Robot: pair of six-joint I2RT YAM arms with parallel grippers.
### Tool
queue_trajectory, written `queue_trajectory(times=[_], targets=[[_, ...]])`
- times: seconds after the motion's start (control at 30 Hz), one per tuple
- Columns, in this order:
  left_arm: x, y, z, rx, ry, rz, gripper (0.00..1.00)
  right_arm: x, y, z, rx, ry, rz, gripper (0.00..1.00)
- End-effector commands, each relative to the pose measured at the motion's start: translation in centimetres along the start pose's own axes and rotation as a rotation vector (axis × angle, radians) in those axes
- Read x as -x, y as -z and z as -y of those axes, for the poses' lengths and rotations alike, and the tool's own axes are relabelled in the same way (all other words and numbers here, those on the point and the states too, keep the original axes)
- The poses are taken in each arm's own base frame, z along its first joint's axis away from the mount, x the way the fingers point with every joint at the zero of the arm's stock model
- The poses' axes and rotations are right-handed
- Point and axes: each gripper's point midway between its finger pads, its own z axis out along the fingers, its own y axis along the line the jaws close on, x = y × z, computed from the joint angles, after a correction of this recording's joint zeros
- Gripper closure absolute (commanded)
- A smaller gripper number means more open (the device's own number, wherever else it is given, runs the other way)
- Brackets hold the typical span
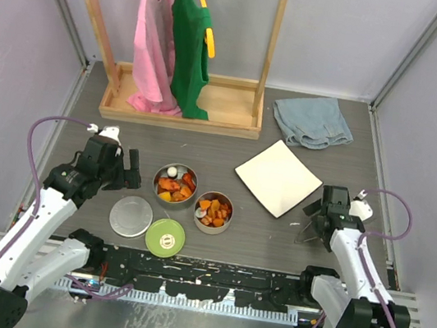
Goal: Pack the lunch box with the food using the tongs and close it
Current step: Place the clamp at the center of the board.
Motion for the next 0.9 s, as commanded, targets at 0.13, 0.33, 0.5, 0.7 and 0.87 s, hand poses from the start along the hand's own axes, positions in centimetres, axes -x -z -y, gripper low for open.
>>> queue_trajectory(times=[0.13,0.33,0.5,0.7,0.87], targets=[[1.4,0.6,0.4,-0.021,0.009,0.051,0.02,1.8,4.8,-2.1,0.149,-0.063,0.002,0.01],[1.4,0.5,0.5,-0.022,0.009,0.049,0.02,-0.2,9.6,-7.7,0.583,-0.030,-0.114,0.08],[1.3,0.6,0.4,-0.017,0.015,0.047,0.02,-2.0,15.0,-11.6,0.965,0.008,-0.227,0.24],[1.4,0.7,0.4,-0.015,0.015,0.053,0.02,-2.9,17.1,-11.6,1.037,0.118,-0.264,0.29],[1.4,0.7,0.3,-0.013,0.018,0.052,0.02,-4.0,18.7,-12.1,1.080,0.182,-0.284,0.32]])
